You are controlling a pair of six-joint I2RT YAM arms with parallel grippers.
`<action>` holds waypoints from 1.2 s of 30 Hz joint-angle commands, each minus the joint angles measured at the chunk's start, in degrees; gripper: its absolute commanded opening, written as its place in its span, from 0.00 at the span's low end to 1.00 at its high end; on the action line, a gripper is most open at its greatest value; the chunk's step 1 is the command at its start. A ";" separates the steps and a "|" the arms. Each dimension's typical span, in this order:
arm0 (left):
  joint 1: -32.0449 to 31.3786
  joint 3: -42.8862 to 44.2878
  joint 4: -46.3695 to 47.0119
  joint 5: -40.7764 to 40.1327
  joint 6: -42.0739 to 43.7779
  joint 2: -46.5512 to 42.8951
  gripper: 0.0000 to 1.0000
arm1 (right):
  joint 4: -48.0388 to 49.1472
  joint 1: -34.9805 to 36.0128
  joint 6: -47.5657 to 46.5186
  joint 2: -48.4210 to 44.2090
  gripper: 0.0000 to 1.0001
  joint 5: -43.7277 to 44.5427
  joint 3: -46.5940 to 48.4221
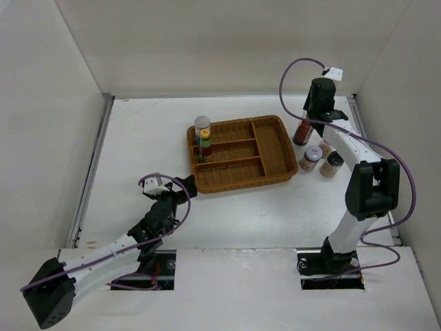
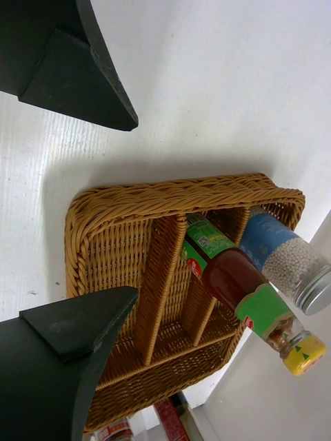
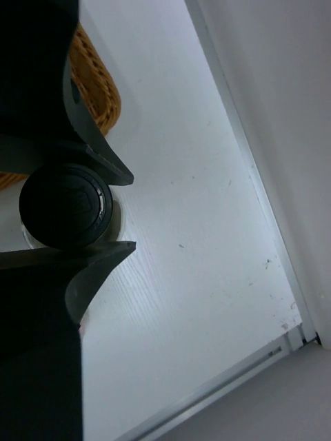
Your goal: Organize the condiment bottles
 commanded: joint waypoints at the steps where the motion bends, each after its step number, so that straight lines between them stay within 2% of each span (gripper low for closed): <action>1: 0.36 -1.71 3.48 -0.07 -0.65 -0.12 1.00 | 1.95 0.64 -2.22 -0.51 0.34 2.93 4.09; 3: 0.45 -1.97 3.48 -0.33 -0.65 -0.29 1.00 | 3.71 1.52 -2.84 -1.30 0.28 4.95 4.53; 8: 0.18 -1.97 3.48 -0.51 -0.73 -0.12 1.00 | 6.17 2.66 -5.39 -4.64 0.22 7.51 8.39; 13: -0.08 -2.23 3.57 -0.60 -0.82 -1.09 1.00 | 4.86 6.43 -8.63 -7.98 0.22 6.90 14.28; 19: -0.25 -2.68 5.15 -0.42 -1.17 0.06 1.00 | 5.29 13.29 -9.44 -8.52 0.23 5.84 15.96; 28: -0.17 -2.94 5.59 -0.69 -1.09 0.23 1.00 | 5.65 23.57 -6.80 1.84 0.23 0.75 26.49; 36: -0.08 -3.20 5.33 -0.69 -1.00 -0.74 1.00 | 6.00 29.20 -5.48 12.83 0.24 -0.14 35.64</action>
